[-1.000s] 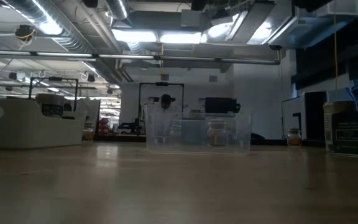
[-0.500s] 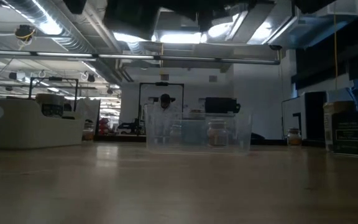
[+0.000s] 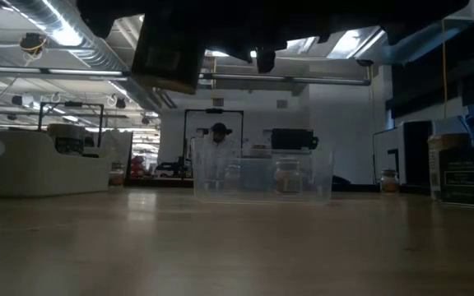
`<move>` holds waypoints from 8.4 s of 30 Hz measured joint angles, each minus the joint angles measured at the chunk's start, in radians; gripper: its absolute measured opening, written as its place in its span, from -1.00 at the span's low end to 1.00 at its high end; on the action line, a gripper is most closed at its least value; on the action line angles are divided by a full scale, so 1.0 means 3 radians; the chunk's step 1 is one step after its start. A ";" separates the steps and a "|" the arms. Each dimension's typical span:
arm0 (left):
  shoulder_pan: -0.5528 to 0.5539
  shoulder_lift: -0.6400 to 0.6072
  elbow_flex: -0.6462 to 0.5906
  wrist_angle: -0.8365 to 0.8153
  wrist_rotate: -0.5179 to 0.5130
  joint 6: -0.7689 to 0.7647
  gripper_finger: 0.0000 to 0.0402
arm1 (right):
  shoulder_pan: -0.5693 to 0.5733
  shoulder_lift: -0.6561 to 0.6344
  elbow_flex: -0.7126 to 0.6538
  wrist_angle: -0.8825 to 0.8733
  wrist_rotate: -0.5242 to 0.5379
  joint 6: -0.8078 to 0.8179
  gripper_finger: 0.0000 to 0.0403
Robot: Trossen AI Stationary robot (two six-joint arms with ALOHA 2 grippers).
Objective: Sort spices by type
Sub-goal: Put the black seasoning can into the bottom transparent bin
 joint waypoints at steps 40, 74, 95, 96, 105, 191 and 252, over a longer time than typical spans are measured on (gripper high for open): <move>0.0220 0.0172 0.0000 0.0212 0.0294 0.0159 -0.43 | 0.0000 0.0000 0.0000 0.0214 -0.0093 0.0063 -0.26; -0.1132 -0.1176 -0.0001 -0.2628 0.0251 -0.2372 -0.42 | 0.0268 -0.0364 0.0004 -0.0937 0.0005 0.0316 -0.17; -0.2443 -0.0999 0.0000 -0.3416 -0.0785 -0.3645 -0.43 | 0.0267 -0.0361 0.0001 -0.0904 0.0036 0.0453 -0.17; -0.2483 -0.0955 0.0000 -0.3471 -0.0801 -0.3726 -0.43 | 0.0267 -0.0361 0.0001 -0.0904 0.0038 0.0466 -0.17; -0.2649 -0.0456 0.0000 -0.3737 -0.0974 -0.4147 -0.43 | 0.0267 -0.0360 0.0000 -0.0903 0.0210 0.0488 -0.17; -0.2008 -0.0471 0.0270 -0.3520 -0.0897 -0.3548 0.05 | 0.0266 -0.0248 0.0000 -0.0736 0.0198 0.0382 -0.17; 0.0083 -0.0477 0.0273 -0.2552 -0.0875 -0.1622 0.05 | -0.0987 -0.1405 0.0308 -0.7706 -0.0771 0.2335 -0.17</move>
